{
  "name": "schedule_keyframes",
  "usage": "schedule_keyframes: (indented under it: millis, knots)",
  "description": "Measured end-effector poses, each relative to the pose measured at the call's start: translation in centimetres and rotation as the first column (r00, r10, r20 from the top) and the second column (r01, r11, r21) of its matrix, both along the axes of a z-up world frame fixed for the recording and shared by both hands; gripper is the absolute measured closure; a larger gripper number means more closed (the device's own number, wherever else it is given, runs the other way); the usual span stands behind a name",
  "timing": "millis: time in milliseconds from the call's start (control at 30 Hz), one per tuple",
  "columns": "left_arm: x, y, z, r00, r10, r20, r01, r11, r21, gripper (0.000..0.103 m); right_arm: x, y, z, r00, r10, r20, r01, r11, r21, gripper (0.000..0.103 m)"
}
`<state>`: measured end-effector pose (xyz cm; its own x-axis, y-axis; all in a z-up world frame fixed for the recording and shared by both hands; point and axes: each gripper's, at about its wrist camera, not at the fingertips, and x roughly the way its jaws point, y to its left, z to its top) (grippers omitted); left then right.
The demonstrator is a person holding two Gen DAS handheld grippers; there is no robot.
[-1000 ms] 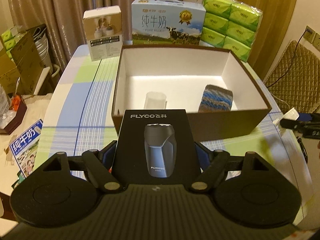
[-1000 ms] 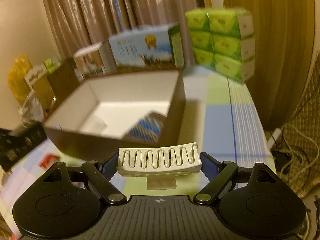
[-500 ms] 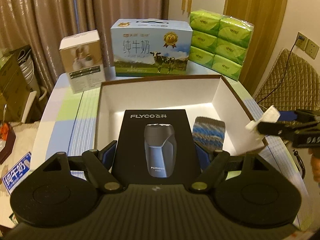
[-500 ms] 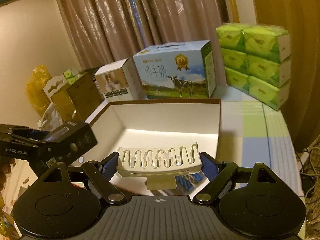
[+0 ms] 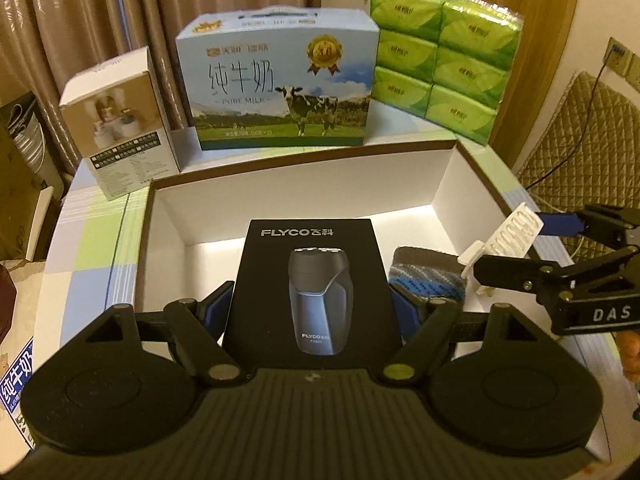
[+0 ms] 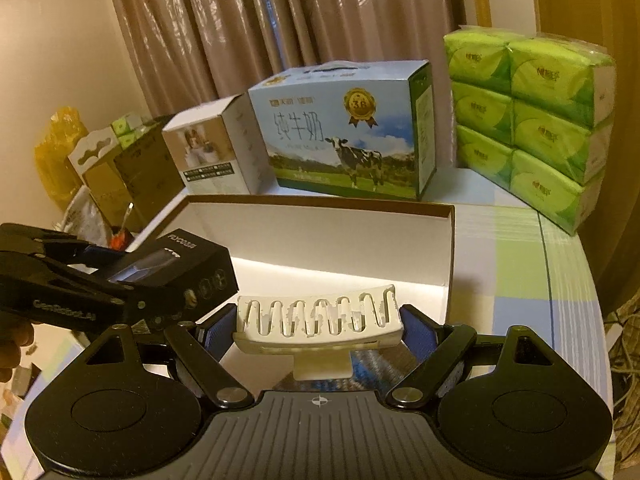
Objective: Organize objects
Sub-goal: 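Lower the shaver box into the brown box with the left tool while the right tool drops the clip inside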
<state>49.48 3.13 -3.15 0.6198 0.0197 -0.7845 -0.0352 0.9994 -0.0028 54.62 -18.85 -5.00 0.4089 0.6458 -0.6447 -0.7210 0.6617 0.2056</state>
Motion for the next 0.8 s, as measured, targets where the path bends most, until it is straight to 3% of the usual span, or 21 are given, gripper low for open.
schedule_keyframes:
  millis: [367, 800]
  knots:
    - [5.1, -0.5, -2.8, 0.999, 0.005, -0.052, -0.005, 1.0, 0.0, 0.026, 2.5, 1.0, -1.5, 1.0, 0.017, -0.007, -0.017, 0.999, -0.042, 0.02]
    - [8.8, -0.7, -4.7, 0.998, 0.046, -0.044, -0.047, 0.999, -0.016, 0.026, 3.5, 1.4, -2.1, 1.0, 0.001, -0.009, -0.001, 0.998, -0.056, 0.02]
